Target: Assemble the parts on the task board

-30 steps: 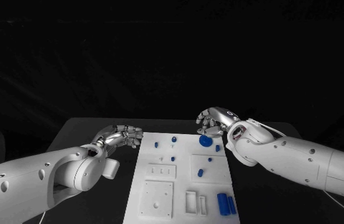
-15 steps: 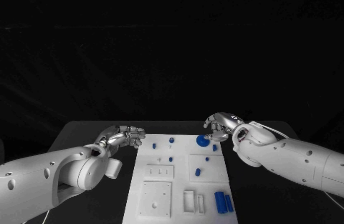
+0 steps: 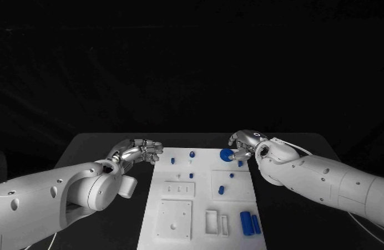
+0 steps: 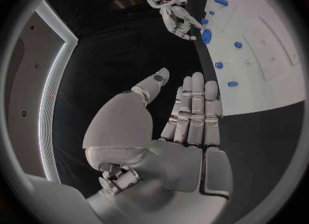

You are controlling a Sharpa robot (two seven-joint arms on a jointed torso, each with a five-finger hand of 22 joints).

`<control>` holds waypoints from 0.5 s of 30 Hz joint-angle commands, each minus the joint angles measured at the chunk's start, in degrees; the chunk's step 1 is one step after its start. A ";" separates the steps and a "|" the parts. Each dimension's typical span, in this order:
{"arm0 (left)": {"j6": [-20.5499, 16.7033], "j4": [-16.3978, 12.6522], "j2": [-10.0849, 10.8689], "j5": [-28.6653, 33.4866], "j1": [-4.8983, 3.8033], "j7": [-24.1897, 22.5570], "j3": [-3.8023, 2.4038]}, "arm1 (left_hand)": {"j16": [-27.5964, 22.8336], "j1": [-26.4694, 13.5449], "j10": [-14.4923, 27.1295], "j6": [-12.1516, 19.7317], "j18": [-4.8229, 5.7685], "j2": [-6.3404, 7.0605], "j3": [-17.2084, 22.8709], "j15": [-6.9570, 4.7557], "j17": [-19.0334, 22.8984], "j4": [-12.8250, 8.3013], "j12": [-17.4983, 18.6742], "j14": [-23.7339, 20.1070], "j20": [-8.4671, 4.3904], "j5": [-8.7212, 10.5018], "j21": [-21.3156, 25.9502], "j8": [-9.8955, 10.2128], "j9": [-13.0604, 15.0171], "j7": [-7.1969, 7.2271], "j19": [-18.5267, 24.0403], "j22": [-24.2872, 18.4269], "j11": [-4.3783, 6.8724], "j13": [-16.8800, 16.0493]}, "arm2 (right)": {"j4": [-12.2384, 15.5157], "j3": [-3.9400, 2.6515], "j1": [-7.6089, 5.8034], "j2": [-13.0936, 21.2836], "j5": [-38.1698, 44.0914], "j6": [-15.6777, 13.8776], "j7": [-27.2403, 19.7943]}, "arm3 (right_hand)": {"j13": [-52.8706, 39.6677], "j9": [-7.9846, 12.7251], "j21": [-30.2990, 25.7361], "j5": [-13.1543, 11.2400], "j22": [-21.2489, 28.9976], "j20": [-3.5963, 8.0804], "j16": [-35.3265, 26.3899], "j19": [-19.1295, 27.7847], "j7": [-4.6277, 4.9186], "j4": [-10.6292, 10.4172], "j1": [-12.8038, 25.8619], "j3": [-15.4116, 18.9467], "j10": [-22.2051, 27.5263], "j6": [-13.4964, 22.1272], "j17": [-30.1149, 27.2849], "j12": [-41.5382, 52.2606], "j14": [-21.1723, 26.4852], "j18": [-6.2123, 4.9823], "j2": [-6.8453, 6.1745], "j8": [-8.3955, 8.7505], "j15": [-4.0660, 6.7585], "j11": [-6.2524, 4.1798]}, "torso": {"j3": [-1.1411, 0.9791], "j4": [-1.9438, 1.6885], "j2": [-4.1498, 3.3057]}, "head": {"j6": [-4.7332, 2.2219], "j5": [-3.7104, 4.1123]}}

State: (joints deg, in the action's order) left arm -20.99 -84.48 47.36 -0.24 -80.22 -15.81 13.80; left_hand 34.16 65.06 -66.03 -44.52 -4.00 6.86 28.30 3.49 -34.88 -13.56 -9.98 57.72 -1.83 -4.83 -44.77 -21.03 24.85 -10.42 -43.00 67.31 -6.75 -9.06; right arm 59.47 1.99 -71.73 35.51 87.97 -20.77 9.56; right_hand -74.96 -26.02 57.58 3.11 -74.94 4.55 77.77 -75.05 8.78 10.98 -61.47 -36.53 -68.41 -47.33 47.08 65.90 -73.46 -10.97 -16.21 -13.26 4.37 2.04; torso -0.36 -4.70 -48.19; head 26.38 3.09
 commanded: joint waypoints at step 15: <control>0.84 -0.95 0.49 0.07 -0.04 -0.70 -0.06 | -0.25 -0.76 0.05 -0.07 -1.08 0.04 0.03 -0.11 0.10 -0.42 0.22 -0.35 -0.43 0.29 -0.31 0.39 0.04 -0.24 0.19 -0.19 -0.10 -0.05 | -4.42 -0.01 0.15 -2.31 -1.68 2.89 -1.28 | -1.23 -0.25 1.52 -0.30 -1.26 1.05 0.43 -0.04 -0.91 -2.29 0.00 -3.40 -1.45 -0.65 1.33 2.44 0.38 -4.03 2.46 -0.58 0.57 -0.68 | -0.28 -1.08 -0.79 | 0.24 0.19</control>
State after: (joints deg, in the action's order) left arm -20.91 -85.18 47.82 -0.24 -80.23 -15.81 13.78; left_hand 34.16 64.97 -66.03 -44.52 -3.91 6.95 28.30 3.49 -34.83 -13.55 -9.98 57.72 -2.04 -4.83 -44.77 -21.03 24.84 -10.42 -42.78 67.18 -6.75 -9.06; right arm 55.30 1.97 -71.61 33.41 86.84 -19.52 9.15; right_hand -74.96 -26.20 58.91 3.11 -74.93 5.23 78.00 -75.10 8.17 8.74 -61.46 -39.59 -69.76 -47.94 48.37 68.11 -73.14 -9.61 -14.41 -13.59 4.70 1.56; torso -0.62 -5.59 -48.78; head 26.59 3.22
